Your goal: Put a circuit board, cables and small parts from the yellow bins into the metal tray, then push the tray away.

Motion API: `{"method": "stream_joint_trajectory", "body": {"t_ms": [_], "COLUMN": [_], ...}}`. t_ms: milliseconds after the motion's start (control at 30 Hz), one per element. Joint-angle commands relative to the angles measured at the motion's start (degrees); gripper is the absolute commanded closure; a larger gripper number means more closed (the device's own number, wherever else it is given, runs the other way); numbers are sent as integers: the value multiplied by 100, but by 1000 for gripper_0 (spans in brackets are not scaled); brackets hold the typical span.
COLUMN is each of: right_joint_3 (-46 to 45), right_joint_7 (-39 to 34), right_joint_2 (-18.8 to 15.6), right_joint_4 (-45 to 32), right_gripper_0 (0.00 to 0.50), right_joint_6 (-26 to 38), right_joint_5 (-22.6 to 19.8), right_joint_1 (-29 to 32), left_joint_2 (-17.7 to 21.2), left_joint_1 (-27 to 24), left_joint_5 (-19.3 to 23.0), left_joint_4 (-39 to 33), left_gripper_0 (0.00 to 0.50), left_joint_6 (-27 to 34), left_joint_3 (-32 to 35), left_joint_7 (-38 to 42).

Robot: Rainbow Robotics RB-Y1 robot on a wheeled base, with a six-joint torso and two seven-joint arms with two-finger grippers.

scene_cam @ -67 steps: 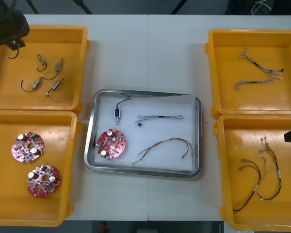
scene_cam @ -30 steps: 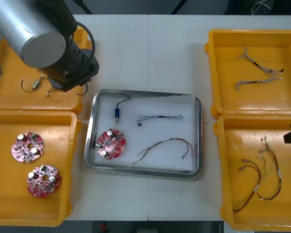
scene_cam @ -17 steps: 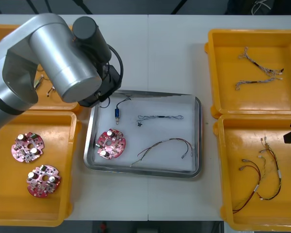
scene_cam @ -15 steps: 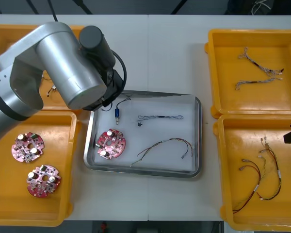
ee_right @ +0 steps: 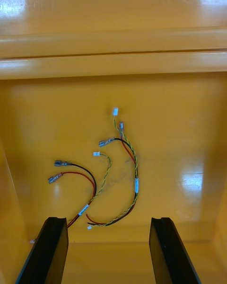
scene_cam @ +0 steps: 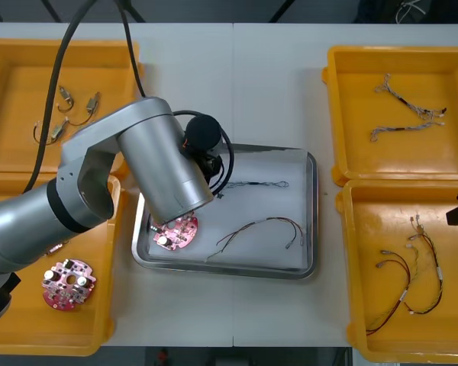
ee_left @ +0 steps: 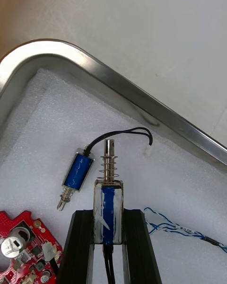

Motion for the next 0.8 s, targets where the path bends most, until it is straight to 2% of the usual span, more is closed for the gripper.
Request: {"method": "stream_joint_trajectory", "body": {"t_ms": [33,367,567,800], "right_joint_3": [-155,-155,-155,-155], "right_joint_7": [44,44,44,44], "right_joint_2": [-200,-200,-200,-200], "right_joint_4": [-152,-152,-152,-152], "right_gripper_0": [0,0,0,0], "right_joint_6": [-3,-3,-3,-3], "right_joint_5": [-35,-35,-35,-35], "right_joint_1": [70,70,70,70], "left_joint_2": [-179,-188,-223,-241], "left_joint_1": [129,323,323,323], "left_joint_5": [-361,-836,-1003,-1073], "left_joint_4": [-185,0,343,439], "left_gripper_0": [500,500,500,500], "left_joint_6": [-181,-656,-1016,-1052], "left_joint_3": [-226,-604,-771,-771], "left_joint_7": [111,102,111,76]}}
